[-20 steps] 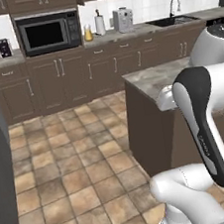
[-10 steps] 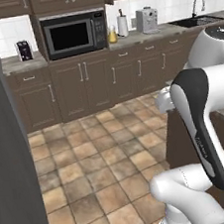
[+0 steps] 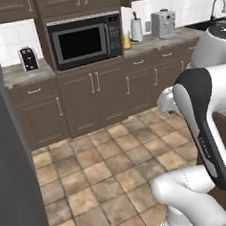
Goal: There is a tray on the dining counter. Grab the cup, mug, and pitcher and place them on the tray. The pitcher may be placed next to the tray if it cannot fit the tray.
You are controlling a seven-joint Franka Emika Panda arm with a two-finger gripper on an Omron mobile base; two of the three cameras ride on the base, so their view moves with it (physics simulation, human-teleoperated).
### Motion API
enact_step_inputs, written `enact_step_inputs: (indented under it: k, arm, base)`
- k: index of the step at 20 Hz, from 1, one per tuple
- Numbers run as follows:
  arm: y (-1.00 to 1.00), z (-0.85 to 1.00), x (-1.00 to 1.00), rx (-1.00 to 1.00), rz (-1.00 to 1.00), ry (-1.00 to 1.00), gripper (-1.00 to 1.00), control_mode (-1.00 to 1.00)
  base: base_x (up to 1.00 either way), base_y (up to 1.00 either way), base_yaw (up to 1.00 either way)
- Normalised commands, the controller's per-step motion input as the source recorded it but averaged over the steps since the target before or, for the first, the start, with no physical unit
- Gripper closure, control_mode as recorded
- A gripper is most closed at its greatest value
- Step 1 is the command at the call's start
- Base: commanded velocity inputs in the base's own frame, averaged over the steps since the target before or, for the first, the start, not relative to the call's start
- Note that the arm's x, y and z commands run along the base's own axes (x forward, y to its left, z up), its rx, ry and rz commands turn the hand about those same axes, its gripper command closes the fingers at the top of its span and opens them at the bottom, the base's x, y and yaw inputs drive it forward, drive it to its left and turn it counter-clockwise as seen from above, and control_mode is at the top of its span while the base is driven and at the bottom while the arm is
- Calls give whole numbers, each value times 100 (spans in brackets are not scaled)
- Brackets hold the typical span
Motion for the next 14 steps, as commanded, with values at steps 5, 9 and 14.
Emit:
enact_step_inputs:
  k: [5,9,14]
  arm:
    - [0,0,0,0,0,0,-100,100]
    - [0,0,0,0,0,0,-100,100]
    - [0,0,0,0,0,0,-100,100]
  base:
    - [100,61,0]
    - [100,50,0]
    - [100,47,0]
